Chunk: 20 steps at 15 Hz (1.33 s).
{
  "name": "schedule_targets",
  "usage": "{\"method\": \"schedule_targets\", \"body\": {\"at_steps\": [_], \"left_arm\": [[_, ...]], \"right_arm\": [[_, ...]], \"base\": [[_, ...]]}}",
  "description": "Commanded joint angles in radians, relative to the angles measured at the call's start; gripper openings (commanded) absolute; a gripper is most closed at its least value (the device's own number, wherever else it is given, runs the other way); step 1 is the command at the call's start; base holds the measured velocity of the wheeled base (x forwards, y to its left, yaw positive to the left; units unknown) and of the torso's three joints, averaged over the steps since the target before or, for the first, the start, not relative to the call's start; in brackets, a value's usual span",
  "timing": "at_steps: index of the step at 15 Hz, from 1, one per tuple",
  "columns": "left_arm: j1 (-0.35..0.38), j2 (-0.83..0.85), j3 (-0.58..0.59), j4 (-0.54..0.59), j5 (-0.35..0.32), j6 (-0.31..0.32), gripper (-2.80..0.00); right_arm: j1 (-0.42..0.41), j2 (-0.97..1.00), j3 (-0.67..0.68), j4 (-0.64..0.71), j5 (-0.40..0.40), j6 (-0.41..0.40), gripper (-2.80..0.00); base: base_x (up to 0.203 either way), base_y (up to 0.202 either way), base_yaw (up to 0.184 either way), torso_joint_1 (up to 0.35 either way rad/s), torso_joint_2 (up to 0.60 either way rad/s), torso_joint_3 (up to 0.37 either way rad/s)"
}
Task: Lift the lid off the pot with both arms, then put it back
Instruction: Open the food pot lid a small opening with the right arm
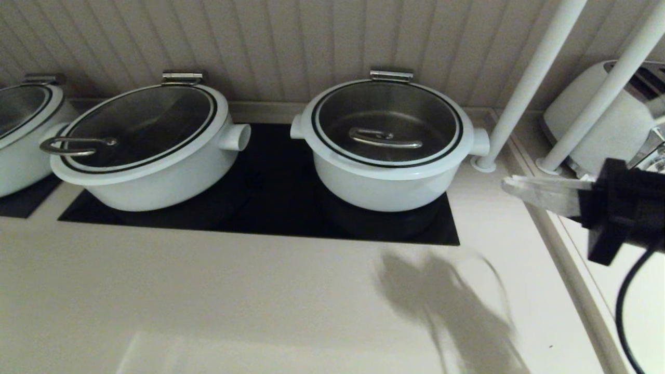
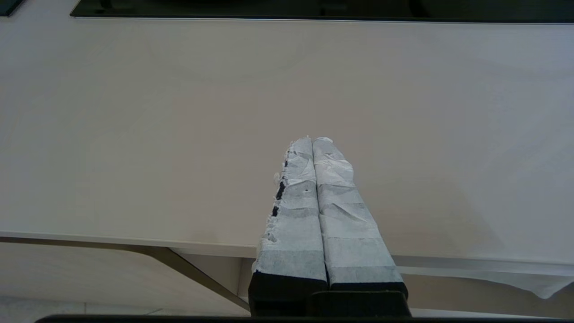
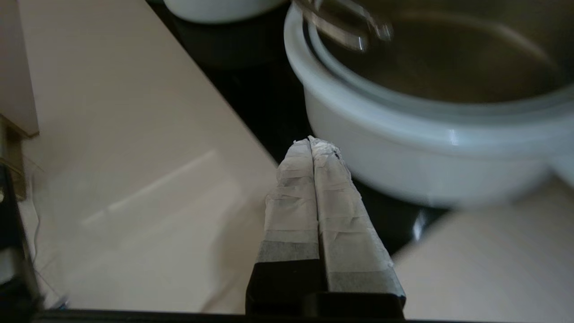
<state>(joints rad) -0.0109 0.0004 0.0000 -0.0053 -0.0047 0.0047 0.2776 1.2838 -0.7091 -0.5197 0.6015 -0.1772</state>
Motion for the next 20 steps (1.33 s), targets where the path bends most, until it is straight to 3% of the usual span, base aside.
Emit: {"method": "schedule_targets", "body": {"at_steps": [1,4,7,20], "left_arm": [[0.000,0.000,0.000,-0.001,0.000,0.000,-2.80],[0.000,0.000,0.000,-0.001,0.000,0.000,-2.80],[0.000,0.000,0.000,-0.001,0.000,0.000,-2.80],[0.000,0.000,0.000,-0.001,0.000,0.000,-2.80]], "right_arm": [[0.098,0.193,-0.098,-0.046,-0.033,0.008,-2.80],[0.211,0.267,-0.176,-0.074,-0.119,0.018,-2.80],[0.268,0.296,-0.197,-0.076,-0.160,0.025,-2.80],[0.287,0.467,-0.336,-0.085,-0.309,0.036,-2.80]], "base": [[0.000,0.000,0.000,0.000,0.00,0.000],[0.000,0.000,0.000,0.000,0.00,0.000],[0.000,0.000,0.000,0.000,0.00,0.000],[0.000,0.000,0.000,0.000,0.00,0.000]]}}
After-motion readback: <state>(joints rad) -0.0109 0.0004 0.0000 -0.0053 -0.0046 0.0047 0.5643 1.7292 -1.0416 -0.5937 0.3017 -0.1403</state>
